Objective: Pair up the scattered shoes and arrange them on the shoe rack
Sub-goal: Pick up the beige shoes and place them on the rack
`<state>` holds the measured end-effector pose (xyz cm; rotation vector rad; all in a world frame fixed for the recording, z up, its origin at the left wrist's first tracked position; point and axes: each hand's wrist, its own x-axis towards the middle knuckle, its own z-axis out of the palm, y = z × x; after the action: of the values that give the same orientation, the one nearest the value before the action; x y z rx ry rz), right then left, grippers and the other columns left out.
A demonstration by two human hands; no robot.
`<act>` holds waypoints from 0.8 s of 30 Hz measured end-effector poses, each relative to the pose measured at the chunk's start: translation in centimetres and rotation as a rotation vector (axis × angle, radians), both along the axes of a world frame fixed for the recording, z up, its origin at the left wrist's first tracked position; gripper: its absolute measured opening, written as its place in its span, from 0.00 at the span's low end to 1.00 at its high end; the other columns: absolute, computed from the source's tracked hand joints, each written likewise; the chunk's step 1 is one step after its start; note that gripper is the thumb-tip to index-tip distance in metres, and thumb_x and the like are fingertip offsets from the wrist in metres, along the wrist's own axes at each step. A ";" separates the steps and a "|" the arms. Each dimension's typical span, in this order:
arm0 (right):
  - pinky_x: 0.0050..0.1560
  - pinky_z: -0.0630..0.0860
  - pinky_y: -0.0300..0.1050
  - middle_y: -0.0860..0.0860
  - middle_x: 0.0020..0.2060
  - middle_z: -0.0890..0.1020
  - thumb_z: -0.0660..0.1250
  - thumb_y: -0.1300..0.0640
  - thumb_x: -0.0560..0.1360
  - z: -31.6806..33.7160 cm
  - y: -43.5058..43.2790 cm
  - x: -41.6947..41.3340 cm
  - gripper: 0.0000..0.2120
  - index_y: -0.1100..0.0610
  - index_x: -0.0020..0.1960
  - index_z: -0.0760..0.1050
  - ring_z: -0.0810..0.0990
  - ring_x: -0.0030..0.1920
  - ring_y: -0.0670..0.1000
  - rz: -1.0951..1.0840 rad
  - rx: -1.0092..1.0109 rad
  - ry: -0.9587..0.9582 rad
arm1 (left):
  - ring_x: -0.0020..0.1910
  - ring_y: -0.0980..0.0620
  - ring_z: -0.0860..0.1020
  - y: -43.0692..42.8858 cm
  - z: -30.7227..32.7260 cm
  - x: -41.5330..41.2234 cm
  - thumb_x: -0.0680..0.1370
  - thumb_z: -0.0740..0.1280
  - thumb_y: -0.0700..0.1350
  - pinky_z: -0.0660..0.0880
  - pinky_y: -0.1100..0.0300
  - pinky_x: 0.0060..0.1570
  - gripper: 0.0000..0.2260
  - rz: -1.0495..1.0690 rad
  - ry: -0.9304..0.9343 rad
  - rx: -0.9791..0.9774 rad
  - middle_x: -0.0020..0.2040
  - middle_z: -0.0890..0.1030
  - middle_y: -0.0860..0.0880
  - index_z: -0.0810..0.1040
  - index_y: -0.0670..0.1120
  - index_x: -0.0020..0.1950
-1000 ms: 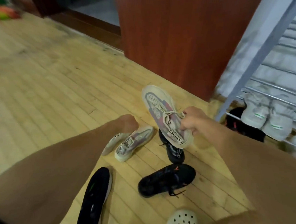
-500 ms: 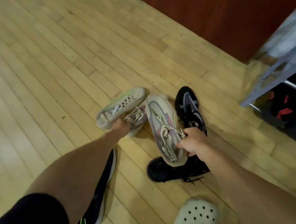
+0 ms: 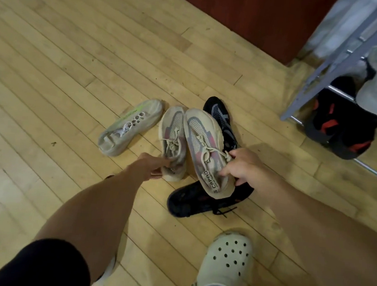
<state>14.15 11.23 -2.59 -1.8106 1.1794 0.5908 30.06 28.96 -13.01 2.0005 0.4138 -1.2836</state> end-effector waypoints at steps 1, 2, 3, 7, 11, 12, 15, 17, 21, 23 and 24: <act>0.48 0.83 0.51 0.57 0.59 0.81 0.75 0.63 0.68 0.8 -0.2 -0.3 0.28 0.59 0.67 0.72 0.82 0.53 0.58 0.010 -0.015 0.016 | 0.38 0.46 0.80 -0.3 0.4 -0.5 0.66 0.76 0.37 0.81 0.55 0.37 0.13 0.033 0.032 -0.033 0.40 0.80 0.41 0.78 0.36 0.47; 0.50 0.82 0.53 0.58 0.58 0.81 0.76 0.63 0.68 1.7 -0.4 -0.6 0.28 0.59 0.66 0.73 0.82 0.53 0.59 0.023 -0.034 0.029 | 0.36 0.47 0.80 -0.5 1.2 -1.1 0.67 0.76 0.36 0.80 0.57 0.31 0.13 0.062 0.070 -0.061 0.39 0.80 0.42 0.78 0.36 0.48; 0.50 0.82 0.53 0.59 0.56 0.82 0.76 0.63 0.68 2.5 -0.6 -0.9 0.27 0.59 0.65 0.74 0.83 0.51 0.59 0.035 -0.050 0.039 | 0.35 0.48 0.79 -0.6 1.7 -1.4 0.67 0.76 0.37 0.79 0.59 0.27 0.14 0.092 0.114 -0.096 0.39 0.80 0.42 0.78 0.37 0.49; 0.45 0.84 0.52 0.57 0.49 0.84 0.77 0.63 0.65 6.7 -1.7 -2.8 0.22 0.59 0.58 0.78 0.84 0.46 0.58 0.055 -0.128 0.029 | 0.37 0.48 0.78 -0.8 5.2 -2.3 0.71 0.73 0.36 0.78 0.60 0.25 0.11 0.097 0.188 -0.176 0.43 0.79 0.42 0.77 0.38 0.52; 0.44 0.84 0.53 0.60 0.50 0.83 0.77 0.64 0.66 12.4 -3.0 -6.0 0.21 0.61 0.58 0.77 0.84 0.46 0.59 0.087 -0.184 0.002 | 0.40 0.46 0.79 -1.0 10.2 -4.5 0.71 0.71 0.33 0.80 0.54 0.36 0.09 0.023 0.157 -0.244 0.45 0.79 0.41 0.76 0.38 0.49; 0.45 0.84 0.55 0.60 0.51 0.82 0.77 0.65 0.67 13.7 -3.3 -6.9 0.24 0.61 0.61 0.75 0.84 0.47 0.60 0.080 -0.190 -0.011 | 0.41 0.47 0.79 -1.3 11.7 -5.1 0.71 0.72 0.33 0.80 0.54 0.37 0.10 0.003 0.138 -0.269 0.46 0.80 0.41 0.77 0.38 0.50; 0.41 0.84 0.55 0.62 0.51 0.83 0.76 0.67 0.67 17.2 -4.4 -10.7 0.28 0.62 0.65 0.72 0.85 0.43 0.60 0.041 -0.196 -0.030 | 0.43 0.48 0.81 -3.1 16.0 -7.1 0.69 0.74 0.34 0.82 0.56 0.38 0.15 -0.090 0.065 -0.354 0.49 0.81 0.42 0.78 0.38 0.54; 0.37 0.83 0.51 0.62 0.48 0.84 0.77 0.65 0.66 19.2 -5.2 -13.7 0.28 0.62 0.64 0.73 0.84 0.37 0.59 0.020 -0.237 -0.033 | 0.44 0.48 0.81 -4.5 19.6 -8.8 0.69 0.73 0.34 0.81 0.56 0.44 0.15 -0.194 -0.009 -0.403 0.50 0.82 0.43 0.78 0.38 0.55; 0.41 0.82 0.56 0.66 0.50 0.83 0.74 0.70 0.67 21.9 -6.9 -20.8 0.26 0.62 0.63 0.72 0.83 0.38 0.61 -0.150 -0.228 -0.078 | 0.42 0.46 0.82 -7.9 25.7 -12.5 0.69 0.73 0.32 0.82 0.55 0.44 0.13 -0.368 -0.123 -0.465 0.48 0.82 0.40 0.78 0.35 0.53; 0.40 0.81 0.56 0.67 0.51 0.83 0.73 0.72 0.67 22.6 -7.5 -24.6 0.22 0.67 0.60 0.74 0.82 0.38 0.62 -0.245 -0.214 -0.105 | 0.43 0.46 0.82 -10.2 27.7 -14.8 0.69 0.74 0.32 0.81 0.54 0.46 0.14 -0.478 -0.150 -0.444 0.48 0.83 0.40 0.78 0.35 0.53; 0.40 0.81 0.57 0.68 0.51 0.82 0.73 0.72 0.67 22.7 -7.9 -26.4 0.21 0.69 0.59 0.75 0.82 0.39 0.63 -0.292 -0.217 -0.111 | 0.45 0.45 0.83 -11.5 28.4 -16.0 0.68 0.75 0.32 0.82 0.54 0.45 0.15 -0.527 -0.158 -0.434 0.48 0.83 0.40 0.79 0.34 0.53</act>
<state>-12.27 3.36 20.13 -1.7768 1.4416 0.1976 14.03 17.50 15.36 1.8657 -0.4657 -1.3585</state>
